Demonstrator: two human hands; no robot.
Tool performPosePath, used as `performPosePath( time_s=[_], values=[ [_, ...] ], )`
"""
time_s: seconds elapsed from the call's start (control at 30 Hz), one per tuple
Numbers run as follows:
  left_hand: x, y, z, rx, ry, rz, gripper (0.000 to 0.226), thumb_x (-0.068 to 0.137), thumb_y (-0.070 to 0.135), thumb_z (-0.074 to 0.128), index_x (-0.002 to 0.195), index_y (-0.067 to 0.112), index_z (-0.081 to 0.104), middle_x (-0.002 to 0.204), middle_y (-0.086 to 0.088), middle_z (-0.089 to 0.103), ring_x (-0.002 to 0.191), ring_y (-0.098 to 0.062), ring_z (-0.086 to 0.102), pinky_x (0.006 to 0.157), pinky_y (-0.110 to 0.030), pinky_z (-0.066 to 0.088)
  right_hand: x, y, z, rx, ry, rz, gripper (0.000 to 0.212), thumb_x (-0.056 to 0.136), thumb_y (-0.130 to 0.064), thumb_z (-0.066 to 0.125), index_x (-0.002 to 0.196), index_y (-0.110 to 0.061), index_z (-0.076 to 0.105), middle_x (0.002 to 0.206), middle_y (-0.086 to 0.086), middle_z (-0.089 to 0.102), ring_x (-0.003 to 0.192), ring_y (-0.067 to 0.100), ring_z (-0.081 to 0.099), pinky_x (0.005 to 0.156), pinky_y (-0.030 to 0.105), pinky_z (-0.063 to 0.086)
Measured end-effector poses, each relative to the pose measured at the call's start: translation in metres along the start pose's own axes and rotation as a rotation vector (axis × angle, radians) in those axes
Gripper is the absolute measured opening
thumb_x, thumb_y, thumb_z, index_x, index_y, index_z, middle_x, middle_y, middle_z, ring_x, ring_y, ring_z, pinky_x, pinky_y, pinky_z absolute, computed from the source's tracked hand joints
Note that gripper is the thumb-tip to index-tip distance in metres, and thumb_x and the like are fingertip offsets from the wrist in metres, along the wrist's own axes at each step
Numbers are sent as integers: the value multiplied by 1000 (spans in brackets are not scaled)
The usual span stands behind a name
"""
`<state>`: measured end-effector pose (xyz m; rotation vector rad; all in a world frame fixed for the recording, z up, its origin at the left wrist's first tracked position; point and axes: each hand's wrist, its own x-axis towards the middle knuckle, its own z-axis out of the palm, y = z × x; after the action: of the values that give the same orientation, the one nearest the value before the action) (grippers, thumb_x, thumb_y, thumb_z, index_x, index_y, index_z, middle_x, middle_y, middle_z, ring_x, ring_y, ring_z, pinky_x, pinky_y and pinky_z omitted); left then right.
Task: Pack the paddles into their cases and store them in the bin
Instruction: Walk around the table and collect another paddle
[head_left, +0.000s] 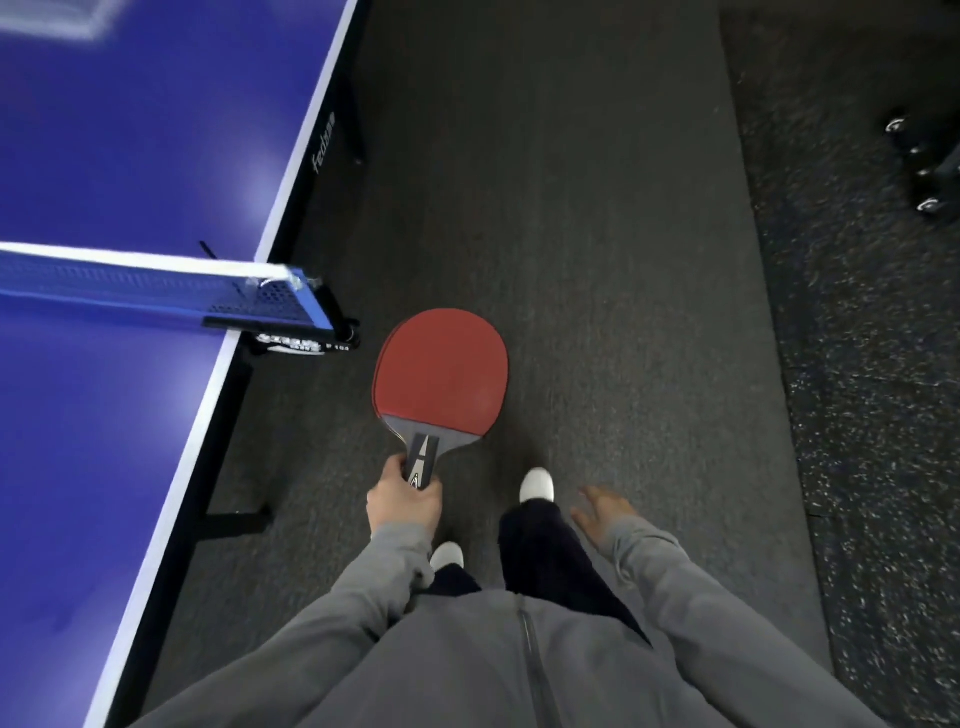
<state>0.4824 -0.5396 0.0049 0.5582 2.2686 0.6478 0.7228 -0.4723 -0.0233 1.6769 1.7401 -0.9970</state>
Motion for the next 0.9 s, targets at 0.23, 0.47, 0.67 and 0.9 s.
performPosePath(
  time_s=[0.23, 0.47, 0.67, 0.9],
  values=[
    [67, 103, 52, -26, 50, -77, 25, 77, 22, 62, 101, 20, 57, 70, 2, 56, 72, -24, 55, 70, -28, 44, 100, -9, -118, -90, -22, -89, 53, 94, -39, 41, 142, -20, 29, 148, 8, 32, 134, 28, 35, 109, 39, 32],
    [114, 191, 75, -124, 144, -171, 20, 75, 23, 64, 93, 22, 57, 65, 7, 55, 64, -18, 53, 62, -27, 41, 177, -31, -240, -258, -15, -205, 51, 95, -40, 38, 142, -22, 27, 149, 8, 32, 135, 28, 33, 110, 39, 32],
    [161, 231, 66, -222, 232, -282, 18, 73, 20, 61, 86, 30, 53, 68, 7, 57, 68, -17, 57, 64, -30, 47, 236, -80, -304, -399, -30, -285, 51, 95, -42, 37, 142, -24, 27, 149, 5, 31, 136, 25, 32, 110, 38, 32],
    [259, 272, 41, -331, 306, -358, 16, 73, 17, 59, 88, 21, 56, 69, 2, 57, 71, -26, 58, 65, -31, 47, 299, -191, -359, -597, 27, -448, 50, 95, -42, 36, 141, -23, 30, 144, 7, 37, 133, 24, 35, 106, 37, 35]
  ],
)
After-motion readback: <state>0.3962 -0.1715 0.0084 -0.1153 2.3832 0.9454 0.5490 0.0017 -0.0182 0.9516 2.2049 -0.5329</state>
